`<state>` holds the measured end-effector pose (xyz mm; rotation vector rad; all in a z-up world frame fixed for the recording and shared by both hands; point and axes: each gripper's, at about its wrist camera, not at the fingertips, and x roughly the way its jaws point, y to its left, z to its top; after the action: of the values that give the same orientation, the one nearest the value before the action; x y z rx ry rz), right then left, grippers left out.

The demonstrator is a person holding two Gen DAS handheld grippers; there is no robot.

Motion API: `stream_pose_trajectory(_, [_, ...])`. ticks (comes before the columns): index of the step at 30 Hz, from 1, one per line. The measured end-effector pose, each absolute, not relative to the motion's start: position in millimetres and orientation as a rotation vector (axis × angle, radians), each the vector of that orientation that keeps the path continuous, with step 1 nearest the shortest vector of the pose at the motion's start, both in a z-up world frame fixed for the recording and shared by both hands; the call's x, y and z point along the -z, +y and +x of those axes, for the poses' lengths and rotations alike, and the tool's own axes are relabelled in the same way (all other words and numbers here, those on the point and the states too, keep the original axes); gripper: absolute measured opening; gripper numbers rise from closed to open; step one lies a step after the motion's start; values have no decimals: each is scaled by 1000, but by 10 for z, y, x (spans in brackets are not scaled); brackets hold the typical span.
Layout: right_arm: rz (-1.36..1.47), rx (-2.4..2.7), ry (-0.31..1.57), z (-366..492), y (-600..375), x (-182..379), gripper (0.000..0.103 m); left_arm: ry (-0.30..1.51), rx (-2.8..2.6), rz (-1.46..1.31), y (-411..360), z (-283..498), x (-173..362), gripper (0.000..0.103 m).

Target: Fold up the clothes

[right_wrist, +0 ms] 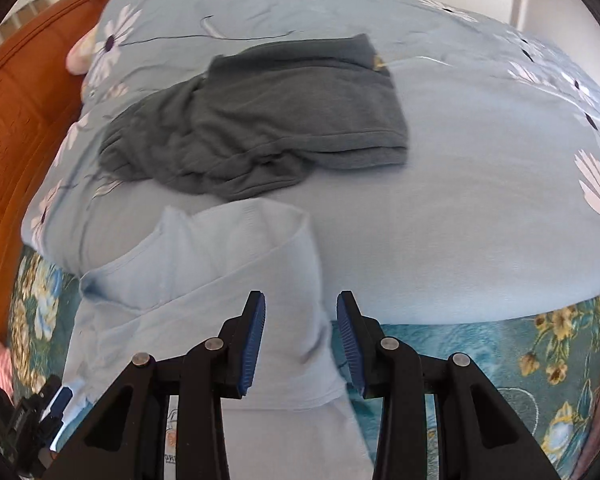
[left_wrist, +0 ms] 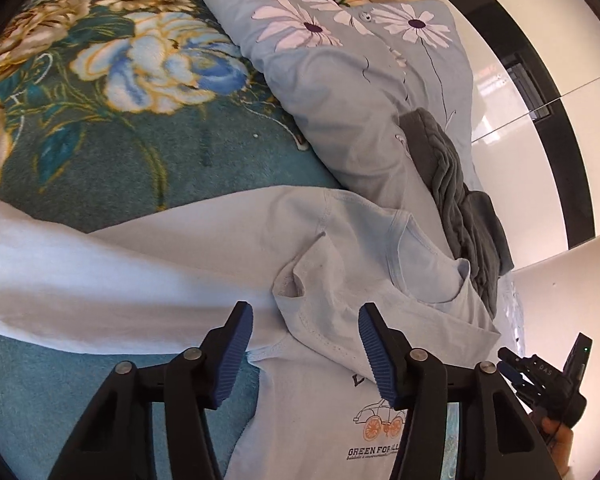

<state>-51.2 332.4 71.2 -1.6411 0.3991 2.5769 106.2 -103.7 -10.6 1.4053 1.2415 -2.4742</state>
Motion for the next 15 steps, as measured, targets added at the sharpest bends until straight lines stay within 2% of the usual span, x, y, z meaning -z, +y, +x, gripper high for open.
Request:
stream_pose_trajectory(4, [-1632,-2565,491,-625,3555,-680,38,1288,2416,1451,-1039,1003,288,52])
stream_pose_trajectory(9, [-1687,-2613,441,-763,3379,-609,38,1394,2400,1415,-1123,1024,360,51])
stream_pose_trajectory(12, [-1691,-2613,384,-826,3324,-560,38,1366,2408,1412,-1110,997,374,34])
stream_pose_trajectory(14, [-1690,-2617,393,-856,3331,-541,38,1360,2423,1417,-1088,976,374,17])
stream_pose_trajectory(15, [-1689,-2623,416,-861,3343,-548,36,1363,2433,1418,-1076,965,372,14])
